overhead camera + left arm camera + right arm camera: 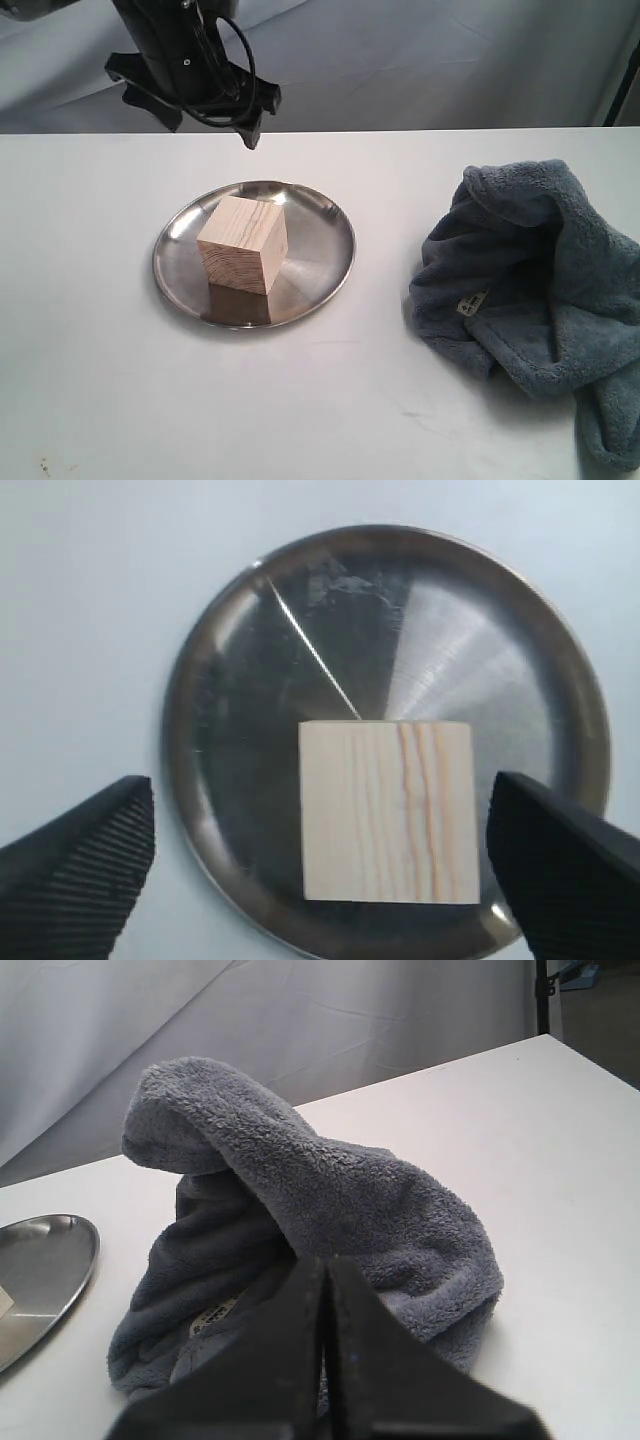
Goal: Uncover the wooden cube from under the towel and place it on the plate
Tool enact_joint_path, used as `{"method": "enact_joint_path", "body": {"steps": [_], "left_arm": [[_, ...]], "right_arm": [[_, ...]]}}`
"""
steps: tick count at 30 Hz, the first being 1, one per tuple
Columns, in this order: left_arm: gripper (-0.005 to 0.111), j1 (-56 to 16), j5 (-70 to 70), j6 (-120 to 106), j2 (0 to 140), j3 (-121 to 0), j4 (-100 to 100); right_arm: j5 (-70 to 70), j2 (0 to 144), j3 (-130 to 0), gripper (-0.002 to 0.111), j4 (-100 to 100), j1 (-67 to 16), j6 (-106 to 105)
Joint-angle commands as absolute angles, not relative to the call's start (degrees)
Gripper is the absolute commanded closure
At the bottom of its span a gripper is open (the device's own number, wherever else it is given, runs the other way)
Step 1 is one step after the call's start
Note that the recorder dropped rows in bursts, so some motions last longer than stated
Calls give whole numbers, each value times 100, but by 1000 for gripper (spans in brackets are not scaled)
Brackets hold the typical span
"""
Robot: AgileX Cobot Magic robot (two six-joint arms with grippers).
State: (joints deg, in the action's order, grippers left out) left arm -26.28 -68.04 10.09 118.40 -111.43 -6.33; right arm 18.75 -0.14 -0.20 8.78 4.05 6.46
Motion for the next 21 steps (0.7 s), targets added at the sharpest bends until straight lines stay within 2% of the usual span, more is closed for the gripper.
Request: {"method": "enact_joint_path", "body": {"steps": [1, 4, 5, 8, 10, 14, 19, 21], "left_arm": [[38, -2627, -6920, 1026, 11726, -11168, -1303], [59, -2627, -6996, 1037, 11726, -11168, -1725], [74, -2616, -6996, 1046, 11726, -11168, -1974], [96, -2577, -6996, 1112, 11726, -11168, -2371], [107, -2452, -6996, 1340, 11726, -11168, -2395], [107, -2078, -6996, 1625, 11726, -11156, -2261], [107, -1098, -6996, 1517, 11726, -11156, -754], [107, -944, -6996, 1133, 11726, -11144, -666]], "right_arm": [[1868, 0, 0, 108, 823, 399, 615], [1868, 0, 0, 108, 823, 399, 615], [1868, 0, 0, 108, 823, 399, 615], [1868, 0, 0, 108, 823, 399, 615], [1868, 0, 0, 108, 823, 399, 615], [1868, 0, 0, 108, 823, 399, 615], [1868, 0, 0, 108, 823, 399, 615], [1868, 0, 0, 108, 823, 399, 615]]}}
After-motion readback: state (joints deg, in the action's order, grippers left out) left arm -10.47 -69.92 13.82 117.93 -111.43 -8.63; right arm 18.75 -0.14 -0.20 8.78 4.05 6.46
